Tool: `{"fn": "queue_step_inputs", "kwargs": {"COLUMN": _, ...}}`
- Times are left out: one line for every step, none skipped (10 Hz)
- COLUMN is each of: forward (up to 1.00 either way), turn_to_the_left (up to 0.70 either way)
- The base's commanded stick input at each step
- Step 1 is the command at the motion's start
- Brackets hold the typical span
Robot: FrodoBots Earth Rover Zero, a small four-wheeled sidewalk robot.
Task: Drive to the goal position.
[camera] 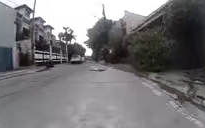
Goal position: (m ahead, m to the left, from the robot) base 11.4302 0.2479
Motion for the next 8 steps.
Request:
{"fn": "queue_step_inputs", "kwargs": {"forward": 1.0, "turn_to_the_left": 0.01}}
{"fn": "queue_step_inputs", "kwargs": {"forward": 1.0, "turn_to_the_left": 0.01}}
{"fn": "queue_step_inputs", "kwargs": {"forward": 1.0, "turn_to_the_left": 0.01}}
{"fn": "queue_step_inputs", "kwargs": {"forward": 1.0, "turn_to_the_left": 0.01}}
{"fn": "queue_step_inputs", "kwargs": {"forward": 1.0, "turn_to_the_left": 0.01}}
{"fn": "queue_step_inputs", "kwargs": {"forward": 1.0, "turn_to_the_left": 0.01}}
{"fn": "queue_step_inputs", "kwargs": {"forward": 1.0, "turn_to_the_left": 0.01}}
{"fn": "queue_step_inputs", "kwargs": {"forward": 1.0, "turn_to_the_left": 0.01}}
